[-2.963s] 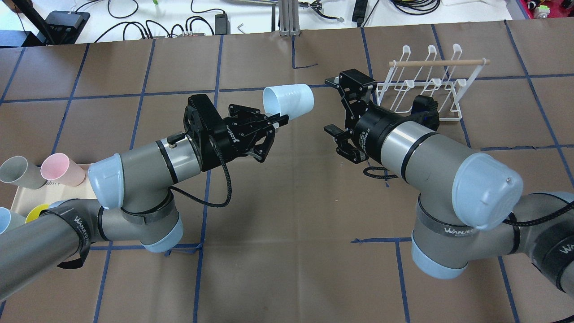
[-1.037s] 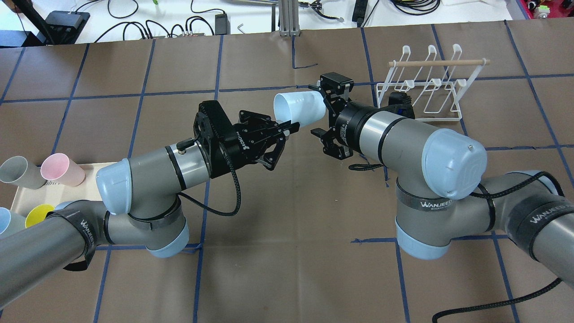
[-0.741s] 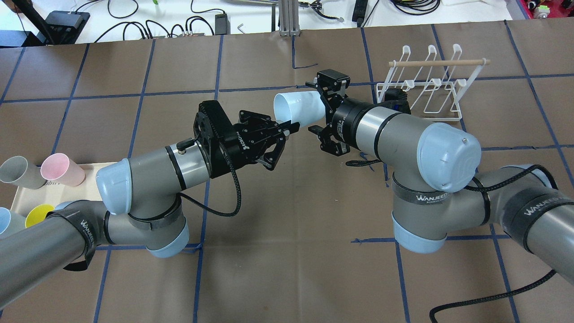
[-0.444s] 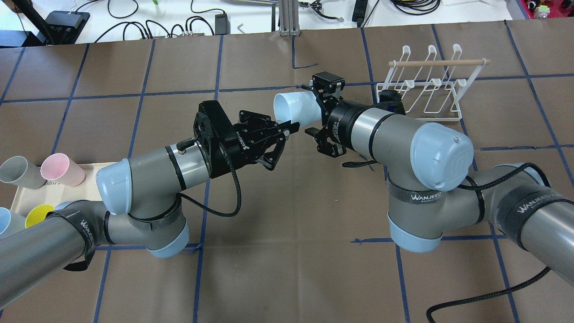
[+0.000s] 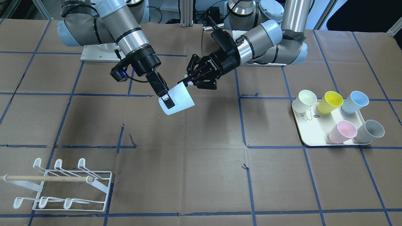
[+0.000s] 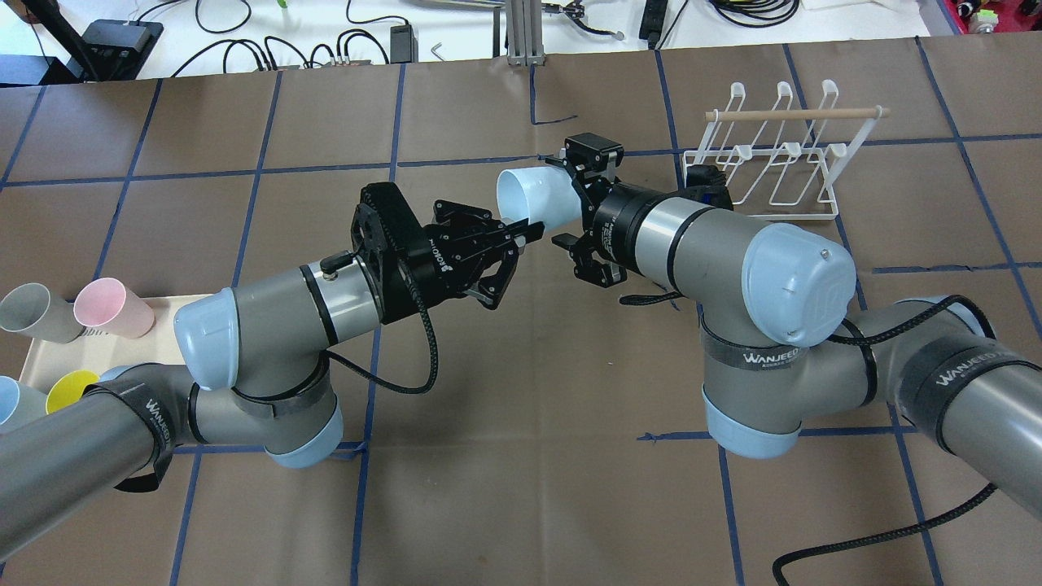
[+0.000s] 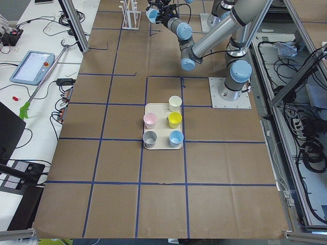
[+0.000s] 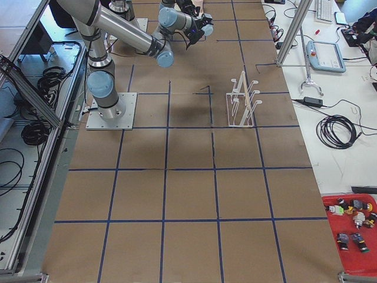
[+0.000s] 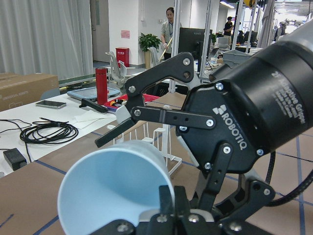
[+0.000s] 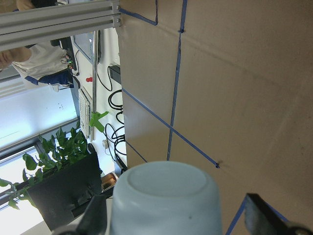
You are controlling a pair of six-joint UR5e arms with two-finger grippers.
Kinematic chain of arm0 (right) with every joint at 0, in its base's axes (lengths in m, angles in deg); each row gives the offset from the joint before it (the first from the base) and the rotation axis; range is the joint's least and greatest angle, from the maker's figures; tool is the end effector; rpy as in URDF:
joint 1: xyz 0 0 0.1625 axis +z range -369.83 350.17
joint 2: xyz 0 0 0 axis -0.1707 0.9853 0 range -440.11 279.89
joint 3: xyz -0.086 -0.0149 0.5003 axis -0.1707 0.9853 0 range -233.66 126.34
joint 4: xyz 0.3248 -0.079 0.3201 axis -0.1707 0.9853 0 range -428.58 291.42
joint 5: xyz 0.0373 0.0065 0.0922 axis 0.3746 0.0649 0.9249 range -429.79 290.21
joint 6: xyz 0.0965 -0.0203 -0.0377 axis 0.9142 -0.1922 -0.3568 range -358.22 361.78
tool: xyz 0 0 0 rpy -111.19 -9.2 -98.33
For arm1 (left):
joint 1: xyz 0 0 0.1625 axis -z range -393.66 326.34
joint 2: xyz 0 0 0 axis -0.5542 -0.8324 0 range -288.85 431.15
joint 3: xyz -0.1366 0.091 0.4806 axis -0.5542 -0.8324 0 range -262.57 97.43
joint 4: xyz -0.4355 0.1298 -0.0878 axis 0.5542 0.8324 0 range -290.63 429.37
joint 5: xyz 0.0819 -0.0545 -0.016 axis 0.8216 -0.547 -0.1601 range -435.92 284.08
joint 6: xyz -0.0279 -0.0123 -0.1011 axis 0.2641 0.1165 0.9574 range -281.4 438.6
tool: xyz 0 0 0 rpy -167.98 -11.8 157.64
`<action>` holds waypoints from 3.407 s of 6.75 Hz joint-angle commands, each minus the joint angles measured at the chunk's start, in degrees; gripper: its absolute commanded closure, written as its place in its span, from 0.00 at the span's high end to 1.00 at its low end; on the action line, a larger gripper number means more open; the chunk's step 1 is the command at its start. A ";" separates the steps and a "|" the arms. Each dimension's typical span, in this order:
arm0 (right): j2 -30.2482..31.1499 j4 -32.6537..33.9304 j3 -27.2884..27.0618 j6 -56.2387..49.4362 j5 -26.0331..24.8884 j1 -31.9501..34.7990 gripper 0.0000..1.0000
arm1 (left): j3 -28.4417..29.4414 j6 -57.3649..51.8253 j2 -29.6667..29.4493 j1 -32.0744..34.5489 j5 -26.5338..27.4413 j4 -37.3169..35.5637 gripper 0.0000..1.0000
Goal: Transfer IKEA cup to right arm and place on rack
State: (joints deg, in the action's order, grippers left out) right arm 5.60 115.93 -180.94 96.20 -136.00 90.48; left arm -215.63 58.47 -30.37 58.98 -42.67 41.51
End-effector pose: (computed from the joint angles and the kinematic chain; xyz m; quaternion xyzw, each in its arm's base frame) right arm 0.2637 -0.4671 0.3961 0.5186 0.7119 -0.1201 0.4580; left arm -0.2422 -0.4442 0.3619 -0.3922 -0.6851 0.5177 0.3298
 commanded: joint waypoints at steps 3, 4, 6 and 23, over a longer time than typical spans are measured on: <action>-0.01 -0.03 0.19 0.15 -0.24 -0.02 0.96 | 0.09 0.00 0.00 -0.09 0.07 0.00 0.03; -0.01 -0.03 0.71 0.24 -0.24 -0.02 0.96 | 0.00 0.00 0.09 -0.09 0.07 0.00 0.04; -0.01 -0.29 1.33 0.32 -0.24 -0.02 0.87 | 0.08 0.00 0.09 -0.09 0.07 -0.09 0.04; -0.36 -0.46 5.71 -34.32 -7.80 -8.52 0.24 | 1.75 2.37 1.06 -17.57 10.52 4.82 0.98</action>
State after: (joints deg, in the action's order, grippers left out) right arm 5.28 115.70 -176.78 72.02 -142.62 85.29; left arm -214.66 60.83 -29.40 42.90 -39.29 44.51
